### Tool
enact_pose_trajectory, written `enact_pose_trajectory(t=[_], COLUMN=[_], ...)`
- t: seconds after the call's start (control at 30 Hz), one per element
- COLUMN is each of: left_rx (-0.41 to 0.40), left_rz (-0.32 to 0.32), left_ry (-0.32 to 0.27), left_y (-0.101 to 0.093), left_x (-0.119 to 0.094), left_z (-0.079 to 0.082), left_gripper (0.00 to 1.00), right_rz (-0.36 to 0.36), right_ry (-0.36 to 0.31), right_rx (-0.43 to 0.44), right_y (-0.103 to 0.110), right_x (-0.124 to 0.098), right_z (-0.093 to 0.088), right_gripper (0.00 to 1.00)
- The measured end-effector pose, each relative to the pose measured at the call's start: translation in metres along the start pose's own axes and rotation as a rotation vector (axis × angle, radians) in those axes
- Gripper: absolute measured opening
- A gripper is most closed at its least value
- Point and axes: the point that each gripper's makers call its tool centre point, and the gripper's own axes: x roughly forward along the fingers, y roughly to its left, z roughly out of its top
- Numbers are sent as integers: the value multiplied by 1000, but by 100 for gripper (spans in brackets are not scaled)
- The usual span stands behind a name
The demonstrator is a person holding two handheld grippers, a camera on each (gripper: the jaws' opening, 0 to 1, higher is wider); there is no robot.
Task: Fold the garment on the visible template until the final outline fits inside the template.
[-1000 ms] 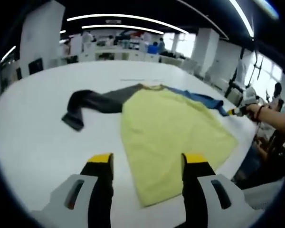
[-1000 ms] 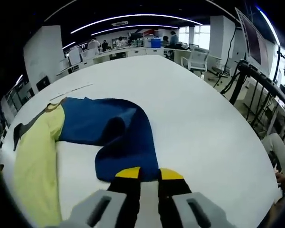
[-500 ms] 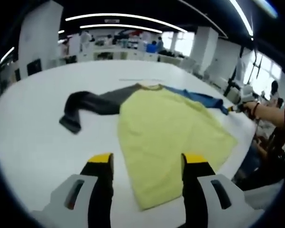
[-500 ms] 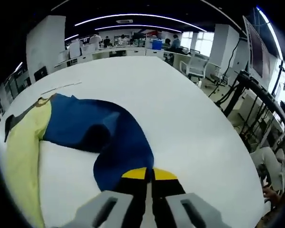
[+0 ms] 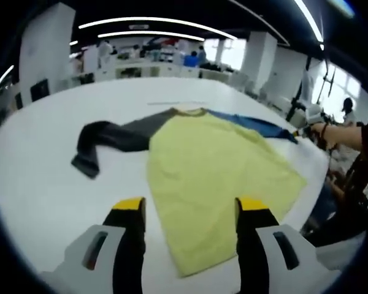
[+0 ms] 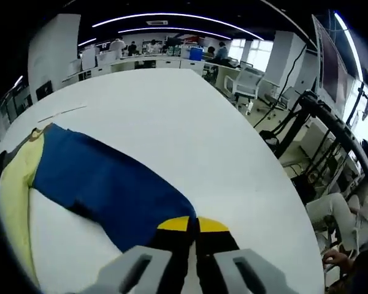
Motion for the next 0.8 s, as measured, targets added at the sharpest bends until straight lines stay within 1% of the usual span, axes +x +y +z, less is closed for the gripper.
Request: enact_pose_trajectory(t=[0.17,0.4,0.57,0.6,0.63,0.67,0.7,0.73,0.8], left_rx=[3,4,7,7,7,8,9,10,9], left_rz=[-4,-5,-5,-5,-5,-5,-5,-4,-4], left_ry=[1,1,2,1,1,-1,-4,-7,-12], left_y=[-1,-2,-3,-3,-3,-3,-2,-2,-2], left_x=[1,1,0,0,-1,-1,-1,-1,-1], left_z=[1,0,0,0,1,1,2,3,4], left_gripper=[55,56,56,56,56,56,56,56,56], right_rz=[-10,-6,0,7,24,30,30,32,40], right_ry=[-5,-6,-4,-1,-1,-18,-32,-31,-17], right_rx=[-7,-8,-4,25,82,91,83,81,91], right_y=[-7,-7,-7,-7,-5,-6,-8,-8,-7], right_x=[3,2,-1,-3,-4,-6,-9,-12,-17], right_z=[7,11,10,10,11,14,17,18,17], right_gripper=[0,0,0,2,6,12,17,19,21])
